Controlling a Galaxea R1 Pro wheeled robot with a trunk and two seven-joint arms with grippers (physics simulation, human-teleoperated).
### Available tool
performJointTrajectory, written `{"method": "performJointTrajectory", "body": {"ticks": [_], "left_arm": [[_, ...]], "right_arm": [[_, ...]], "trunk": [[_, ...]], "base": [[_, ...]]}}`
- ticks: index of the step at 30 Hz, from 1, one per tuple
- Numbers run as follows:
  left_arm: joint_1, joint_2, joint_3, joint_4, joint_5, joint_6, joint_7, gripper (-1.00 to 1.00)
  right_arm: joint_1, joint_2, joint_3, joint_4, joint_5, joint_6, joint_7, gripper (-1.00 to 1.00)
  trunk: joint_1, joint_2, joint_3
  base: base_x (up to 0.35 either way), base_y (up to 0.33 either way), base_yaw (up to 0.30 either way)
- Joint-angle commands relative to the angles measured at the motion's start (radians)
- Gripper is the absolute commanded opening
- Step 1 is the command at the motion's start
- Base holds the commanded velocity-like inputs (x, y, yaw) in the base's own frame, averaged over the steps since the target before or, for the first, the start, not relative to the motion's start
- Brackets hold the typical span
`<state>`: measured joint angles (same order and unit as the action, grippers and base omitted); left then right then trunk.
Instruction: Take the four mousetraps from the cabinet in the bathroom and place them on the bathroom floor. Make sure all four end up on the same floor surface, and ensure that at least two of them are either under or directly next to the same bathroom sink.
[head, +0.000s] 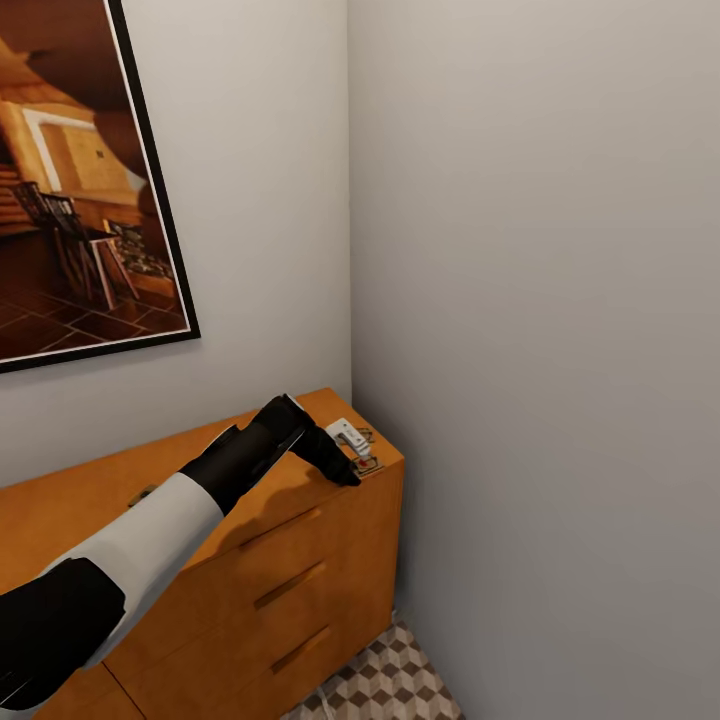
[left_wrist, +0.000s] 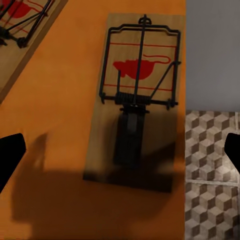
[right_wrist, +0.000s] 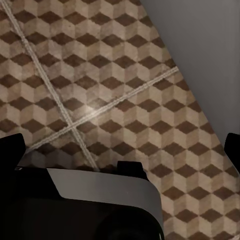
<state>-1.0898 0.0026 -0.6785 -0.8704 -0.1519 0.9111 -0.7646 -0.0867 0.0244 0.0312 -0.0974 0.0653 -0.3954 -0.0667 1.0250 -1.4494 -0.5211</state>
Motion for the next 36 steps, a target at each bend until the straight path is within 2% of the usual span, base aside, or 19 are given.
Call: {"method": "performJointTrajectory", "body": {"ticks": [1, 6, 8, 22, 36], "left_arm": [[-0.001, 0.0, -0.001, -0.001, -0.018, 0.001, -0.009, 1.0], [-0.001, 0.0, -0.001, -0.022, -0.06, 0.013, -0.01, 1.0], [-0.001, 0.002, -0.003, -0.067, -0.078, 0.053, -0.01, 1.0], [-0.001, 0.002, -0.006, -0.094, -0.087, 0.082, -0.01, 1.0], [-0.001, 0.002, -0.031, -0.093, -0.087, 0.083, -0.01, 1.0]], "right_arm": [[0.0, 0.0, 0.003, 0.001, 0.007, -0.002, -0.007, 1.0], [0.0, 0.0, 0.003, 0.001, 0.007, -0.002, -0.007, 1.0], [0.0, 0.0, 0.003, 0.001, 0.007, -0.002, -0.007, 1.0], [0.0, 0.0, 0.003, 0.001, 0.007, -0.002, -0.007, 1.0], [-0.001, 0.0, 0.003, 0.0, 0.007, -0.002, -0.007, 1.0]], "trunk": [[0.0, -0.001, -0.001], [0.0, -0.001, -0.001], [0.0, -0.001, -0.001], [0.0, -0.001, -0.001], [0.0, -0.001, -0.001]], "base": [[0.0, 0.0, 0.0], [0.0, 0.0, 0.0], [0.0, 0.0, 0.0], [0.0, 0.0, 0.0], [0.0, 0.0, 0.0]]}}
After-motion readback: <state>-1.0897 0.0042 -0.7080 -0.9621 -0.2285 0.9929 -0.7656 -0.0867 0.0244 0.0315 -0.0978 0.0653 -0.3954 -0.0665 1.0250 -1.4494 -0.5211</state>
